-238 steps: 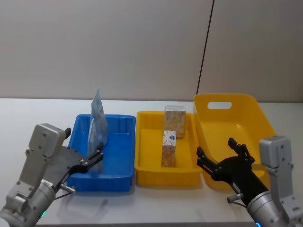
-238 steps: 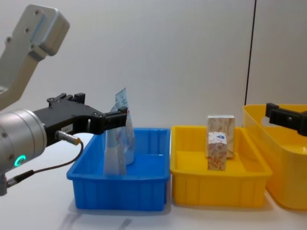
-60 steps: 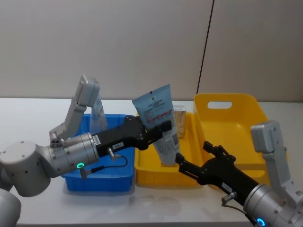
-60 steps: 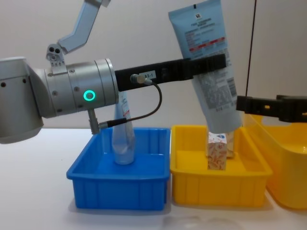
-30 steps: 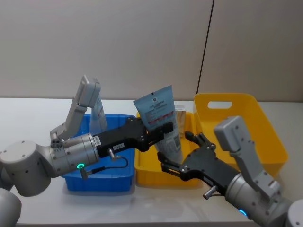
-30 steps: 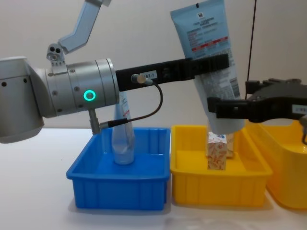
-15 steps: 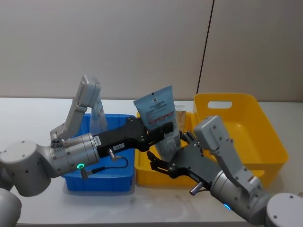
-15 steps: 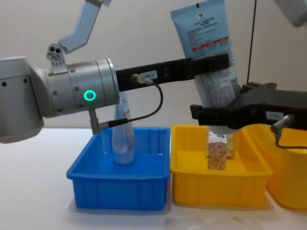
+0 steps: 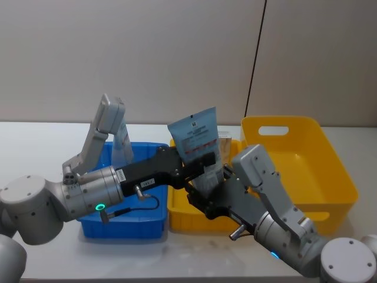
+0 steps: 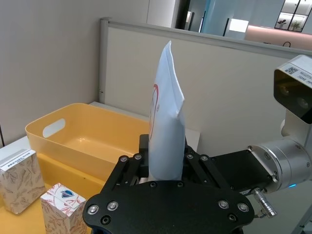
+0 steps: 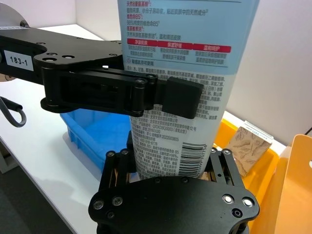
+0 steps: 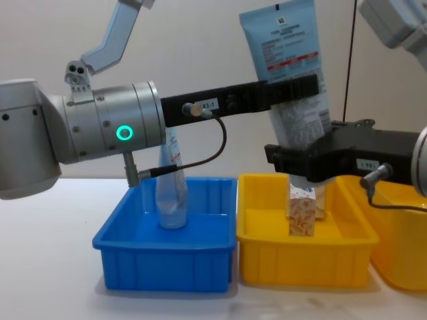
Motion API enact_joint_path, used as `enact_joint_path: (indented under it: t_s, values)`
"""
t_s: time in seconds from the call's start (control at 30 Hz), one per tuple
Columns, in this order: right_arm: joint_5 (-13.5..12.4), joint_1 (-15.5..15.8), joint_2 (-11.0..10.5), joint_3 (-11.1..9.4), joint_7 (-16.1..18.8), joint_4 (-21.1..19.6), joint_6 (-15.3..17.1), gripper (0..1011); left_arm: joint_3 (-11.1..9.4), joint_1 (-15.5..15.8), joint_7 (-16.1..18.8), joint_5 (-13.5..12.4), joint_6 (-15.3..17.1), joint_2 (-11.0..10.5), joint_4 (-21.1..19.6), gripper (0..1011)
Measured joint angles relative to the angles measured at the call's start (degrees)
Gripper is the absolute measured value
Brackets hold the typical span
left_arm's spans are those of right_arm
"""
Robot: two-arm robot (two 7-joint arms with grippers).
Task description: Bimanual collaborative sorting of washing and personal care products
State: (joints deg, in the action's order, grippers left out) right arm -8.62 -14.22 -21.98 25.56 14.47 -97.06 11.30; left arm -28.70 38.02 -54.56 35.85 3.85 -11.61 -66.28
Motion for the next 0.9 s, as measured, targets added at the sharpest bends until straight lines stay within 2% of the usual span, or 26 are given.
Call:
enact_joint_path:
  t_s: [0.03,0.07,0.17,0.33,0.5,0.57,0.6,0.67,0.77,0.9]
  values:
    - [0.0,-0.1,0.1,0.0,0.0,0.1,0.0,700,0.0,0.0,0.0,0.0,0.0,0.0,0.0,286]
    - [0.1,-0.1,0.1,0.1,0.0,0.1,0.0,645,0.0,0.0,0.0,0.0,0.0,0.0,0.0,286]
    - [0.2,-0.2,0.2,0.2,0.0,0.3,-0.1,582,0.0,0.0,0.0,0.0,0.0,0.0,0.0,286]
    - [0.3,-0.4,0.3,0.3,0.0,0.5,-0.1,532,0.0,0.0,0.0,0.0,0.0,0.0,0.0,323]
    - [0.5,-0.4,0.4,0.4,0.0,0.7,-0.1,491,0.0,0.0,0.0,0.0,0.0,0.0,0.0,497]
    - [0.5,-0.4,0.5,0.4,0.0,0.7,-0.1,478,0.0,0.0,0.0,0.0,0.0,0.0,0.0,535]
    - [0.5,-0.4,0.5,0.3,0.0,0.7,-0.1,475,0.0,0.0,0.0,0.0,0.0,0.0,0.0,598]
    - [0.6,-0.4,0.5,0.3,0.0,0.7,-0.1,468,0.0,0.0,0.0,0.0,0.0,0.0,0.0,636]
    - [0.8,-0.2,0.6,-0.1,-0.6,0.7,-0.1,452,0.0,0.0,0.0,0.0,0.0,0.0,0.0,757]
    - [1.2,0.1,0.7,-0.8,-1.5,0.7,-0.1,439,0.0,0.0,0.0,0.0,0.0,0.0,0.0,867]
